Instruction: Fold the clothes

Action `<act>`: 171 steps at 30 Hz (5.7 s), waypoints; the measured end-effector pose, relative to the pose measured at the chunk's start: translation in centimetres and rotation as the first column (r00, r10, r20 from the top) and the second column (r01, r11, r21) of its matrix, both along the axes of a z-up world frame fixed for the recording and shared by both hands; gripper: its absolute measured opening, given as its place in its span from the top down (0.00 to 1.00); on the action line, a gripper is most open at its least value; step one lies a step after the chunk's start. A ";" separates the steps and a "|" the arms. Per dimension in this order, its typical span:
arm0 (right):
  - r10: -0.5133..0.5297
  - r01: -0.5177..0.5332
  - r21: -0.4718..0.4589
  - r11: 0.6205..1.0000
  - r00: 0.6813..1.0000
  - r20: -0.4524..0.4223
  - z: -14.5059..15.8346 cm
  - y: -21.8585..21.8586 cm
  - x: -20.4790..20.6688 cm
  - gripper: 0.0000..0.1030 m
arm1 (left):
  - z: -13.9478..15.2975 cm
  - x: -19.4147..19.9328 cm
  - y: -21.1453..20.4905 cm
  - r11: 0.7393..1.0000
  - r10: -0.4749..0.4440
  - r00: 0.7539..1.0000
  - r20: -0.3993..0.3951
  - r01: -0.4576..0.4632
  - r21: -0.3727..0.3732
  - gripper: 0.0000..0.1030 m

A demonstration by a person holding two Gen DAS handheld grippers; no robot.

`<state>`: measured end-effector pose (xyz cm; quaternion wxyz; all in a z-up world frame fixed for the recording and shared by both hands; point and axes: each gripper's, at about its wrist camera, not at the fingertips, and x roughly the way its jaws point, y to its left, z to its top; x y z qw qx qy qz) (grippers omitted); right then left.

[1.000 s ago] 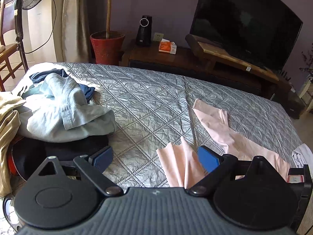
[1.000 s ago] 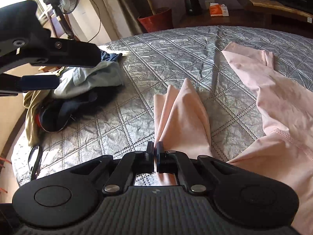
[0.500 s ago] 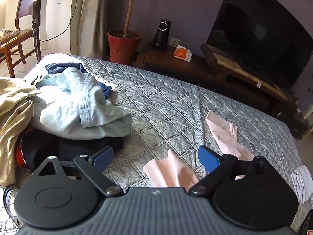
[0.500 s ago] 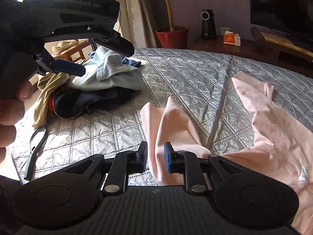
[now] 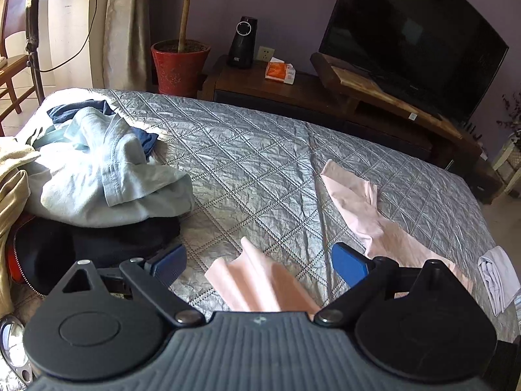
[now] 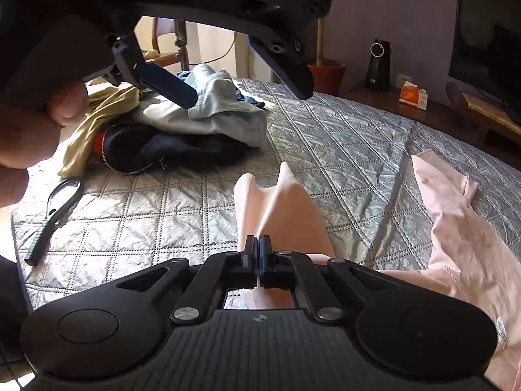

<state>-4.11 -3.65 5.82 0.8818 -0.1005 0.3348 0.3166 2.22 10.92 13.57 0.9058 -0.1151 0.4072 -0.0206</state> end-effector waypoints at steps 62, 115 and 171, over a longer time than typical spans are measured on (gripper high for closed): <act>-0.518 0.459 -0.244 0.854 0.704 -0.486 -2.3 -24.1 -3.3 0.46 | 0.2 0.3 1.2 0.999 0.039 0.999 0.005 -0.039 -0.025 0.06; -0.091 0.074 -0.154 0.985 0.990 -0.105 -0.1 -0.8 17.5 0.42 | 1.3 -0.1 3.5 0.993 0.116 0.993 0.031 -0.116 0.004 0.06; 0.270 -0.263 0.068 0.962 0.953 -0.136 0.9 3.5 5.1 0.57 | 1.4 -0.5 7.5 0.959 0.281 0.960 0.021 -0.280 -0.037 0.06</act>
